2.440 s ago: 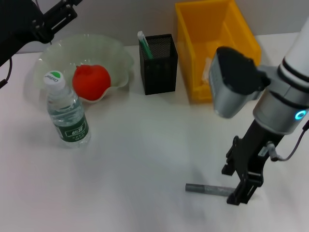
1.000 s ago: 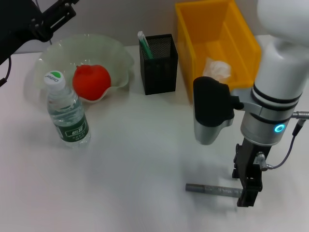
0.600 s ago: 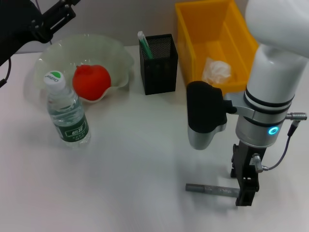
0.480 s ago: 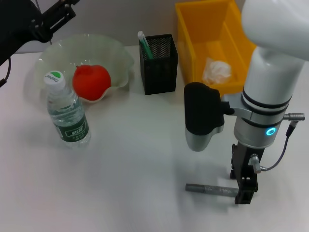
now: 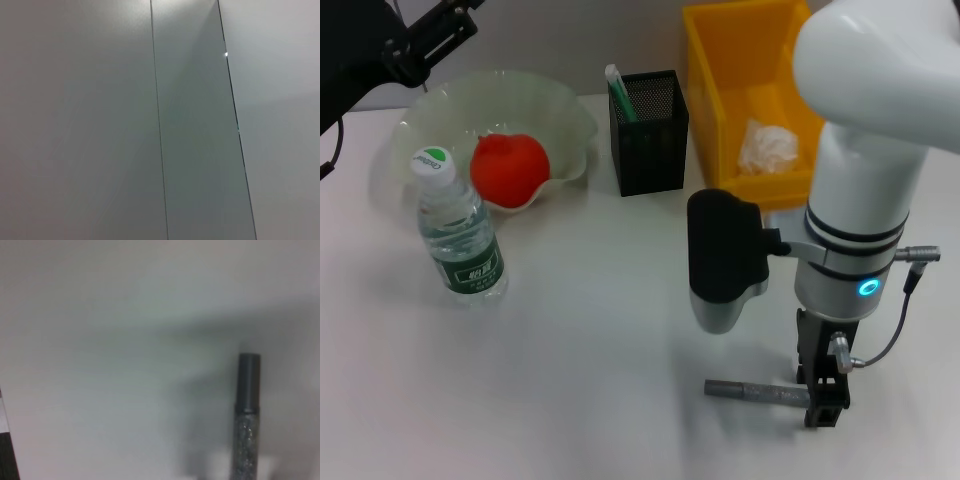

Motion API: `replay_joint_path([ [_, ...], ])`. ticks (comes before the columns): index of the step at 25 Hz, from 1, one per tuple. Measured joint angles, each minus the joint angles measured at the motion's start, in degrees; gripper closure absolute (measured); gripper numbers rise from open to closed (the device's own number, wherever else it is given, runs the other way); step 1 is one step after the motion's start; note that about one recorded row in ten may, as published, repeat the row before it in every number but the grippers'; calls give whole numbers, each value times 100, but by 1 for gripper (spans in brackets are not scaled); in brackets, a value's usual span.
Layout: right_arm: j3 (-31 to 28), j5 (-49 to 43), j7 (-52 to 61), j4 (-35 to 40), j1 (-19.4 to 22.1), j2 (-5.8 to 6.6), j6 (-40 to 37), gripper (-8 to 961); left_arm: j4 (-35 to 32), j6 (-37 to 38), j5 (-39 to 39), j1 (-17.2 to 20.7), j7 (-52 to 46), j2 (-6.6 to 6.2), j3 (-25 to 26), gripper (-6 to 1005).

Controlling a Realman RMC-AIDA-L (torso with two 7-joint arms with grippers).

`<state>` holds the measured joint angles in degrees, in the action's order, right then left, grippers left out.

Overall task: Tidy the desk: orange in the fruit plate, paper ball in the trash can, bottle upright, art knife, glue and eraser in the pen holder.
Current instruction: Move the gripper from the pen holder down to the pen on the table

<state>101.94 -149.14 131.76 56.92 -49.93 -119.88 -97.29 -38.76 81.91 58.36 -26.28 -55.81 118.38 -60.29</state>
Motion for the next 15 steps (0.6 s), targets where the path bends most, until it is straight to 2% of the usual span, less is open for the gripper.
replay_joint_path([
  [15,137,17,214,-34,-71,0,71,492,7,0,0,-9,13,-9,0,273],
])
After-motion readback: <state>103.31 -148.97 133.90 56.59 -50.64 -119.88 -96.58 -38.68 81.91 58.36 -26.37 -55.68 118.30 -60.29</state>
